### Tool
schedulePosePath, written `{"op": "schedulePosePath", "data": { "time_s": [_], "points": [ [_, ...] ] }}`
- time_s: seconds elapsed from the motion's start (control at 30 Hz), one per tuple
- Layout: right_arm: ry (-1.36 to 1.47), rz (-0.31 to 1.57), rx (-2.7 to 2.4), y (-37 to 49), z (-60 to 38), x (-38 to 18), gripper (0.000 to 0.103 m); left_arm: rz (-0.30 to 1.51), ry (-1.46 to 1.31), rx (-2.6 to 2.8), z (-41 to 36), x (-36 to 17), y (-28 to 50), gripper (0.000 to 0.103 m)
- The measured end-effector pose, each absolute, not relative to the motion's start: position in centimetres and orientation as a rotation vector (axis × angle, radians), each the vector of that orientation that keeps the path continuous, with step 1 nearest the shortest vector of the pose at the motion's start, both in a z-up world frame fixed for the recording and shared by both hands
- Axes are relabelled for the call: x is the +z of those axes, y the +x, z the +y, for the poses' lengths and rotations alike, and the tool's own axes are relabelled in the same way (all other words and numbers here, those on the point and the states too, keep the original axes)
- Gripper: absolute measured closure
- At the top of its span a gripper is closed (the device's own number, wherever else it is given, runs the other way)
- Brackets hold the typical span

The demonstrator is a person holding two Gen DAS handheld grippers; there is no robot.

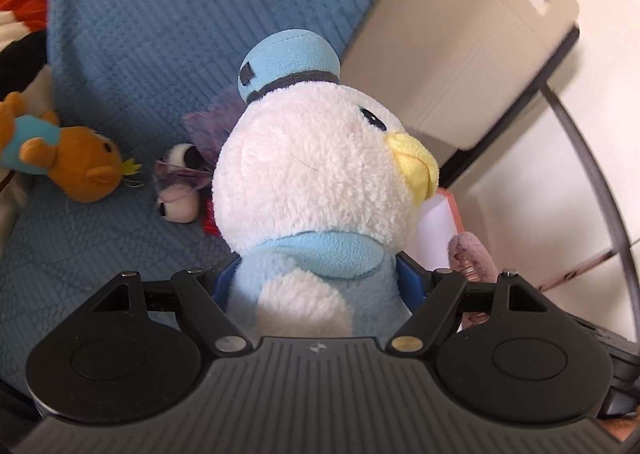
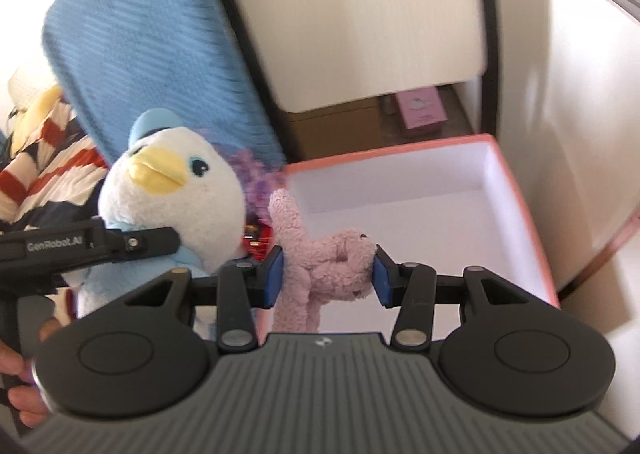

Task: Organize objects
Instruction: 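Carry the duck plush with the left tool and the hair clip with the right tool over the pink box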

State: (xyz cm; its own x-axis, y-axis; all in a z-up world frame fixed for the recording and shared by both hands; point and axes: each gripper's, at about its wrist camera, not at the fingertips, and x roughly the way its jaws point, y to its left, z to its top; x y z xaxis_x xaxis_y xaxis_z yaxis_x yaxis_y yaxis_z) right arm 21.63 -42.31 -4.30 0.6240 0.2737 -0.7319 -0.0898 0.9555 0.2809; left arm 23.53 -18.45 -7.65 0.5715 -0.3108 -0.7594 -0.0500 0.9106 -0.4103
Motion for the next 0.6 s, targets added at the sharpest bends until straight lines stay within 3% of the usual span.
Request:
{"op": "schedulePosePath", "data": {
  "time_s": [0.6],
  "points": [
    [0.254,0.976,0.12,24.5,-49.6,-16.0,0.055,1.132,-0.327,-0.255,-28.7,-17.2,28.0,0.022]
  ]
}}
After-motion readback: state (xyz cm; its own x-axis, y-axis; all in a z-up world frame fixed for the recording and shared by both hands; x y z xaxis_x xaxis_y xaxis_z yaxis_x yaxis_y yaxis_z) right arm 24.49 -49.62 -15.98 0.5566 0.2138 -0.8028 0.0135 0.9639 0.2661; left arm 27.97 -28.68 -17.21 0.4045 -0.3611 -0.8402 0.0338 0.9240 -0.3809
